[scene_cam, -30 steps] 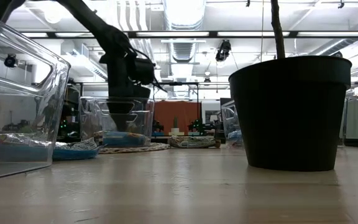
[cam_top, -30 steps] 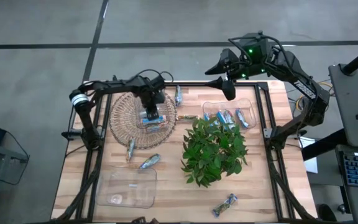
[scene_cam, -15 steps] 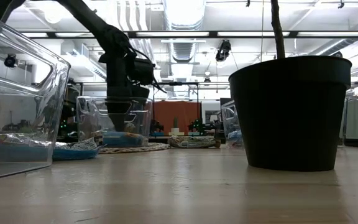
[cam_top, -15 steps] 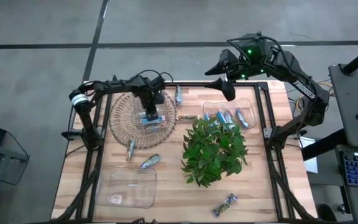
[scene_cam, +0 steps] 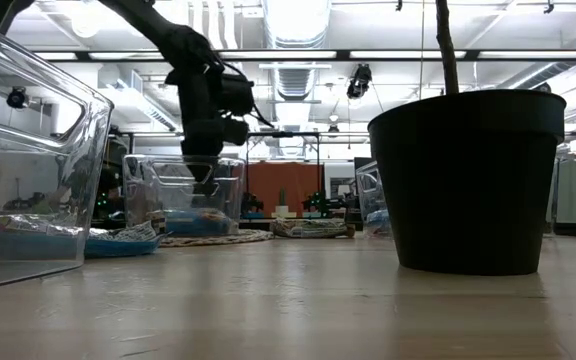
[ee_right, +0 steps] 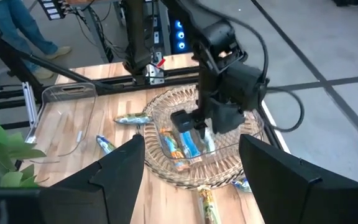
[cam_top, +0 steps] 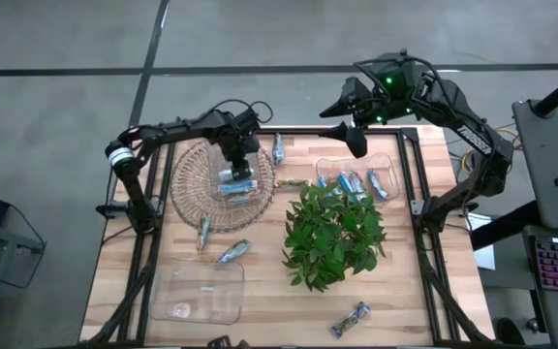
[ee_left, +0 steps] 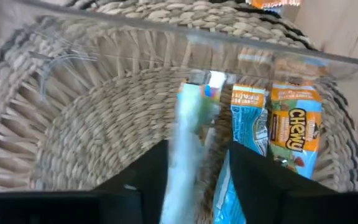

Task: Pick and place Granola Bars by type
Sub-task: Put the bottom blue granola bar into the bottom left transparent bin

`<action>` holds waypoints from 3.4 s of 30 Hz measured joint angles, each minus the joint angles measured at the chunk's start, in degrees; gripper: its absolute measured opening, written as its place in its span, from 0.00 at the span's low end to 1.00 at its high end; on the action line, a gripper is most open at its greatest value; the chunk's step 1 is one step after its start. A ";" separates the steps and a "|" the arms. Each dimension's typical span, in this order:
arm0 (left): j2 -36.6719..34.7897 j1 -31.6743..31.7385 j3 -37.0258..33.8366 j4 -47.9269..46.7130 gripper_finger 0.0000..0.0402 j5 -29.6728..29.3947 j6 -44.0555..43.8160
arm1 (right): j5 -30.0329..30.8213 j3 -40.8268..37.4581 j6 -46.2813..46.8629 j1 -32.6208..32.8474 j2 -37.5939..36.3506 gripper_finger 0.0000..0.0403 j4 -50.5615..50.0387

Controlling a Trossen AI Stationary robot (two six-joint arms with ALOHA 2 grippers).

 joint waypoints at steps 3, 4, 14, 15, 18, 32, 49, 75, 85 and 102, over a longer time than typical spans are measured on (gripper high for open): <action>0.00 -0.02 1.77 -1.50 0.45 0.06 -0.04 | 0.11 0.00 -0.34 0.00 -0.20 0.61 -2.66; 0.00 -0.04 2.35 -1.86 0.47 0.13 -0.04 | 0.13 0.00 -0.39 0.00 -0.29 0.61 -3.92; -6.65 -0.37 6.11 -1.78 0.50 4.89 -1.39 | 0.10 -0.09 -1.46 0.00 -2.19 0.59 -13.40; -7.61 -0.43 6.26 -1.71 0.50 5.00 -1.62 | 0.10 -0.11 -1.52 0.00 -2.68 0.59 -13.85; -10.58 -0.71 7.07 -1.58 0.50 5.15 -2.64 | 0.20 -0.17 -1.83 0.00 -4.47 0.59 -15.39; -22.25 -7.85 7.07 0.13 0.50 4.36 -10.29 | 4.48 -9.36 2.08 0.02 -17.32 0.59 -17.73; -24.35 -27.02 7.02 12.93 0.50 -9.35 -24.20 | 1.11 -29.08 9.68 0.04 -35.39 0.58 -17.68; -24.92 -48.19 6.85 17.83 0.50 -36.01 -40.44 | -20.17 -61.75 11.80 0.06 -58.54 0.56 -20.54; -24.93 -49.18 6.85 17.72 0.50 -36.13 -41.77 | -18.06 -64.33 6.64 0.04 -55.54 0.56 -14.33; -24.94 -49.18 6.85 17.69 0.50 -35.95 -40.51 | -7.65 -66.40 14.94 24.25 -43.92 0.56 -1.58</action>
